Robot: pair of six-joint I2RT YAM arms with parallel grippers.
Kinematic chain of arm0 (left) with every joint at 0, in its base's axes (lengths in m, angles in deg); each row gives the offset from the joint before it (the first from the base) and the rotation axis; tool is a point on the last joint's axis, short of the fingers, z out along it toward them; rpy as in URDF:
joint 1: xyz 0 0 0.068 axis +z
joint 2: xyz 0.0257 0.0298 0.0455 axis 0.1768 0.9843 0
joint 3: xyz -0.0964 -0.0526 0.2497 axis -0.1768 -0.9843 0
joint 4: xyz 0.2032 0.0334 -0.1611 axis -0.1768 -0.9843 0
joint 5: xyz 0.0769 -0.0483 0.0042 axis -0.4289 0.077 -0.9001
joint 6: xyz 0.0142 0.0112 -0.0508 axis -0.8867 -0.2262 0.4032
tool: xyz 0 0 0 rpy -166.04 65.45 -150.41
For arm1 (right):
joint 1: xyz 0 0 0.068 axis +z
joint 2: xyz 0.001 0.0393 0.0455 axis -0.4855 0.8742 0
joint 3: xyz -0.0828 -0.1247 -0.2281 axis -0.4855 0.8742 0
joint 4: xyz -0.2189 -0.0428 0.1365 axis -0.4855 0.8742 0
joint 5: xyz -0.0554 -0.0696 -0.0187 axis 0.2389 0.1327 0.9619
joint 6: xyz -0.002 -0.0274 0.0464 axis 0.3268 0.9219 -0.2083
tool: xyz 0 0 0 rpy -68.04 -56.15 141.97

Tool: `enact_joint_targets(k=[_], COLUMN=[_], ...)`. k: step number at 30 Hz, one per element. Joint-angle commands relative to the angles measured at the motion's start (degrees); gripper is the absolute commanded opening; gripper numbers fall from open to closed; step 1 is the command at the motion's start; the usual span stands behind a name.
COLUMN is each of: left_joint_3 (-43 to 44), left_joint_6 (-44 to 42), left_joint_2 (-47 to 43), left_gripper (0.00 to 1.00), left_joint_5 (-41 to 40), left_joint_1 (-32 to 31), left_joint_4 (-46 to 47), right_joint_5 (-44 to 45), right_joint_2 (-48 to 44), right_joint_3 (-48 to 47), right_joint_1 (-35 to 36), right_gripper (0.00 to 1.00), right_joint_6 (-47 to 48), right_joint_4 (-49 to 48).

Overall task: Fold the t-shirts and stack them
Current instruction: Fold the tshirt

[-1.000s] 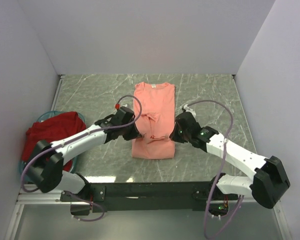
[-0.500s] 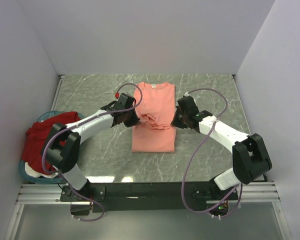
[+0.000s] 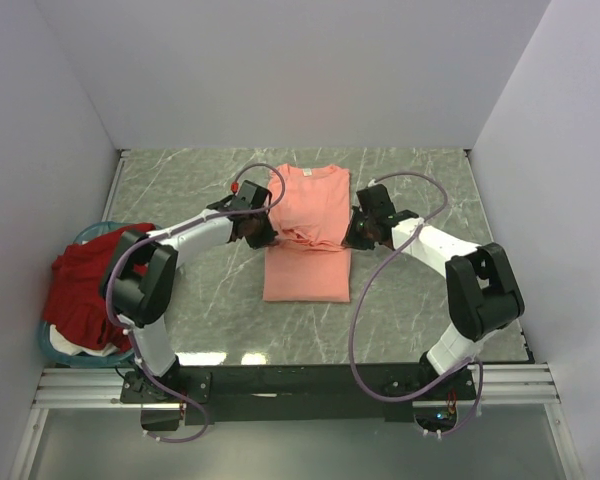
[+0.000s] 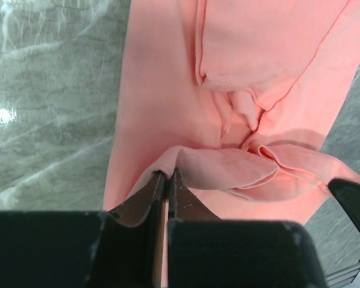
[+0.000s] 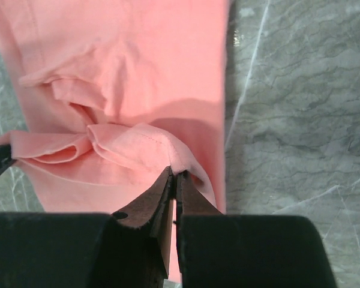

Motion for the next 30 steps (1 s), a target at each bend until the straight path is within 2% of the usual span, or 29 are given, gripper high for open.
enact_joint_targets(k=[1, 8, 10, 12, 13, 14, 15, 16, 18, 20, 23, 30], left_joint_3=[2.81, 4.4, 5.01, 5.45, 5.8, 5.98, 6.07, 6.33, 6.68, 7.21, 6.25, 5.0], left_joint_6=[-1.78, -3.19, -3.54, -4.33, -4.85, -5.21, -5.56, -6.26, -7.23, -8.28, -8.38, -7.85], left_joint_2=[0.44, 1.67, 1.76, 1.68, 1.59, 1.15, 0.8, -0.07, -1.22, -2.98, -5.53, -3.7], left_gripper=[0.01, 0.01, 0.06, 0.11, 0.15, 0.18, 0.23, 0.32, 0.46, 0.51, 0.47, 0.15], left_joint_5=[0.76, 1.37, 1.37, 1.72, 1.99, 2.08, 2.08, 1.82, 1.55, 0.76, 0.93, 2.16], left_joint_1=[0.67, 1.28, 1.37, 1.55, 1.72, 1.81, 1.9, 2.07, 2.25, 2.34, 1.99, -3.55], left_joint_4=[0.91, 0.73, 0.65, 0.47, 0.38, 0.3, 0.04, -0.23, -1.19, -1.9, -2.17, -0.41], right_joint_5=[-1.08, -2.14, -2.66, -2.85, -2.67, -2.49, -2.06, -1.71, -0.74, 0.05, -0.21, 2.16], right_joint_2=[0.99, 2.74, 2.92, 2.84, 2.75, 2.23, 1.87, 1.52, -0.06, -2.51, -6.12, -7.54], right_joint_3=[-2.87, -4.1, -4.46, -5.07, -5.42, -5.68, -6.3, -6.65, -7.18, -6.92, -4.55, -3.05], right_joint_1=[-1.21, -2.26, -2.53, -2.7, -2.79, -2.7, -2.79, -2.7, -2.7, -2.7, -1.74, 3.36], right_gripper=[0.0, 0.0, 0.01, 0.14, 0.26, 0.32, 0.37, 0.43, 0.47, 0.47, 0.45, 0.39], right_joint_6=[1.34, 1.69, 1.86, 2.04, 2.21, 2.39, 2.57, 3.0, 3.36, 3.8, 3.54, 3.36], right_joint_4=[-2.16, -2.25, -2.25, -1.81, -1.46, -0.76, -0.32, 0.21, 1.7, 2.23, 1.53, 0.56])
